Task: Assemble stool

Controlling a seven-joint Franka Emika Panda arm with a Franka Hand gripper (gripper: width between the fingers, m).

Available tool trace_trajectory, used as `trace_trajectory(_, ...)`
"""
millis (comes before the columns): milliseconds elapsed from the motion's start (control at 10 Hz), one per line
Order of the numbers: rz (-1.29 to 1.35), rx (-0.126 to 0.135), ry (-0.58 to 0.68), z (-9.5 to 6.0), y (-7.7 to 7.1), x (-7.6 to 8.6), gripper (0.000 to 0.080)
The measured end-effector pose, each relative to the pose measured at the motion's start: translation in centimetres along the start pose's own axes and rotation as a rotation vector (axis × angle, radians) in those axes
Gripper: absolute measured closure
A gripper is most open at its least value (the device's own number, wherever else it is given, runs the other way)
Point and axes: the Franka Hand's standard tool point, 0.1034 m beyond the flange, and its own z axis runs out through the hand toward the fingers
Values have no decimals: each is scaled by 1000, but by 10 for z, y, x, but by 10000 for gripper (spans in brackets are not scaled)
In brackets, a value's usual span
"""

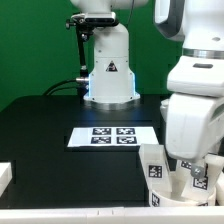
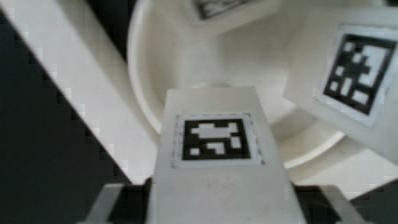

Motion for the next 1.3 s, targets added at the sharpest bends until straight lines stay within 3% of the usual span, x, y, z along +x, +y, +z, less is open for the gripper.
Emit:
trace_trajectory(200,187,5,6,0,2,-1,466)
trace_trajectory(500,717,69,25,0,9,-8,466)
trace_trajectory(900,971,71,16,1,10,-10,465)
trace_trajectory(1300,1555,70,15,2,26,-25,465)
